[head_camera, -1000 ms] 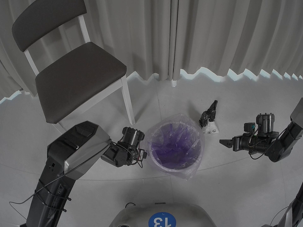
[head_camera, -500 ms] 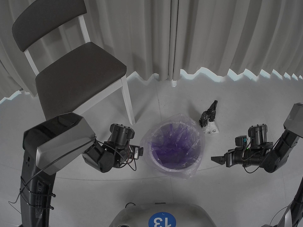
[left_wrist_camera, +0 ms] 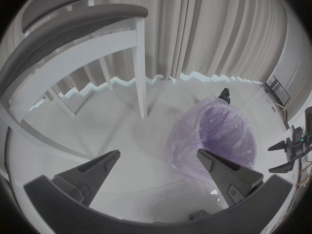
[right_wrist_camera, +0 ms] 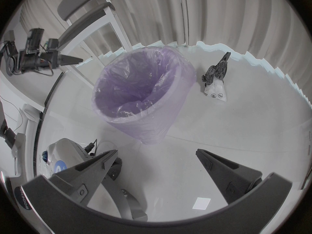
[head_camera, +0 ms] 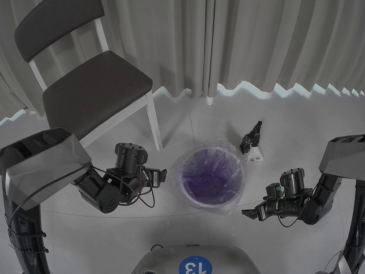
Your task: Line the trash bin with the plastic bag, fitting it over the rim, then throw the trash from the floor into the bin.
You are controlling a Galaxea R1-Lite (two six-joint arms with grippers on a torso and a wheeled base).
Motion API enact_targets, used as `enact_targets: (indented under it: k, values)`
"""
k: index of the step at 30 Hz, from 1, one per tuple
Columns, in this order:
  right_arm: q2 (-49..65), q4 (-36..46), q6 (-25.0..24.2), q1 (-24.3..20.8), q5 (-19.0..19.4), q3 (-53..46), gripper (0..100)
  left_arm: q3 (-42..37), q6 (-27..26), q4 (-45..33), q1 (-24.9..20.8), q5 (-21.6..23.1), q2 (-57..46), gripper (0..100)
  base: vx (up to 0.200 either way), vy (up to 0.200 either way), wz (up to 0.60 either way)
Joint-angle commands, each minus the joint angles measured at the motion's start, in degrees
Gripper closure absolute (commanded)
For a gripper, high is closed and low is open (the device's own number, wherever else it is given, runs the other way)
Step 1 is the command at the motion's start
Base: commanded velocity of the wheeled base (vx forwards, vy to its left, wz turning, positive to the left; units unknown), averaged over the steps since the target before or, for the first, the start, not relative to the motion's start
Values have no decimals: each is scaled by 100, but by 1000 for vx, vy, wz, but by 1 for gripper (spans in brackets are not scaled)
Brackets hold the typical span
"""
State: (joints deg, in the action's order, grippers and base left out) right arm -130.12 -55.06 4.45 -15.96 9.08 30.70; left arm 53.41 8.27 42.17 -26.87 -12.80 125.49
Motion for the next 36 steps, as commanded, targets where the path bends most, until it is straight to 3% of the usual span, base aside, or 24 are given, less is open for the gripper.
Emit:
enact_targets:
  k: [1,10,16,23,29,36]
  values:
    - [-813,136,82,172,-21,833,0,-182,26,2,94,-21,-394,0,0,0,0]
    - [-1252,1437,82,436,-12,2336,0,-287,35,2,103,-30,-570,0,0,0,0]
    - [-1499,2870,65,778,23,3786,0,-296,96,64,94,-30,-596,0,0,0,0]
    - [-1841,3441,38,963,59,4893,0,-305,175,169,50,-30,-613,0,0,0,0]
    - [-2131,4962,-146,1086,32,6097,0,-278,193,160,41,-47,-657,0,0,0,0]
    - [-2017,6174,302,1411,-21,6062,0,-524,202,160,6,-47,-1009,0,0,0,0]
